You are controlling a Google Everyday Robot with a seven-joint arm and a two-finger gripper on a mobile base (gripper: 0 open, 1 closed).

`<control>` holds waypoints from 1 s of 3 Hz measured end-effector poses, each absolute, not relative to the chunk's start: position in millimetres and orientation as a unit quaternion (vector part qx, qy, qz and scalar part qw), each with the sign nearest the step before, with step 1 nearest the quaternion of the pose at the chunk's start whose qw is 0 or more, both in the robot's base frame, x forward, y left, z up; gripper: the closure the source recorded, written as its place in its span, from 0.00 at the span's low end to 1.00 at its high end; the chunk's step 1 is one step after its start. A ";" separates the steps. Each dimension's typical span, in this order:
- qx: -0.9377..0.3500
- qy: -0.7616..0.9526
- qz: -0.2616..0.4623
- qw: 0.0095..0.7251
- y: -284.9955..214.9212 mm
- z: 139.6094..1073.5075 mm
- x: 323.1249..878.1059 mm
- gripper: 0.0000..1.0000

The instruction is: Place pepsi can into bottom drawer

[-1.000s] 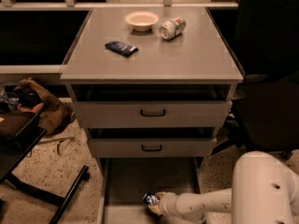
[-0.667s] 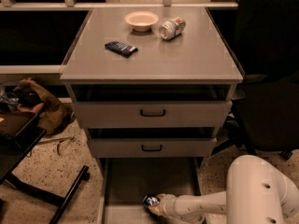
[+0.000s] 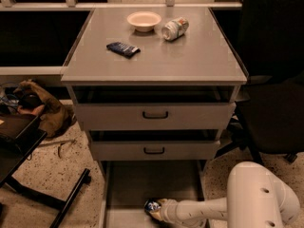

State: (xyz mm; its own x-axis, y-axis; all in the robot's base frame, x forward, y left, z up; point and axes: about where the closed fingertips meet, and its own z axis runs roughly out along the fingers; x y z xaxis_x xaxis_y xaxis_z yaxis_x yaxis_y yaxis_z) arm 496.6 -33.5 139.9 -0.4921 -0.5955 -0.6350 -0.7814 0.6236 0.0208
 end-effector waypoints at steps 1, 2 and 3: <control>-0.405 0.850 0.155 0.300 -33.5 139.8 496.6 0.81; -0.405 0.850 0.155 0.300 -33.4 139.8 496.6 0.58; -0.405 0.850 0.155 0.300 -33.4 139.8 496.6 0.35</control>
Offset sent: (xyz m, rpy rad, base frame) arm 0.0000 0.0000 0.0000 0.0000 0.0000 0.0000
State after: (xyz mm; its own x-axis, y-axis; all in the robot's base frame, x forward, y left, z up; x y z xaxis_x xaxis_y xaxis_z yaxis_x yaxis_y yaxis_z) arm 496.6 -33.4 139.8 -0.4921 -0.5955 -0.6350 -0.7815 0.6236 0.0208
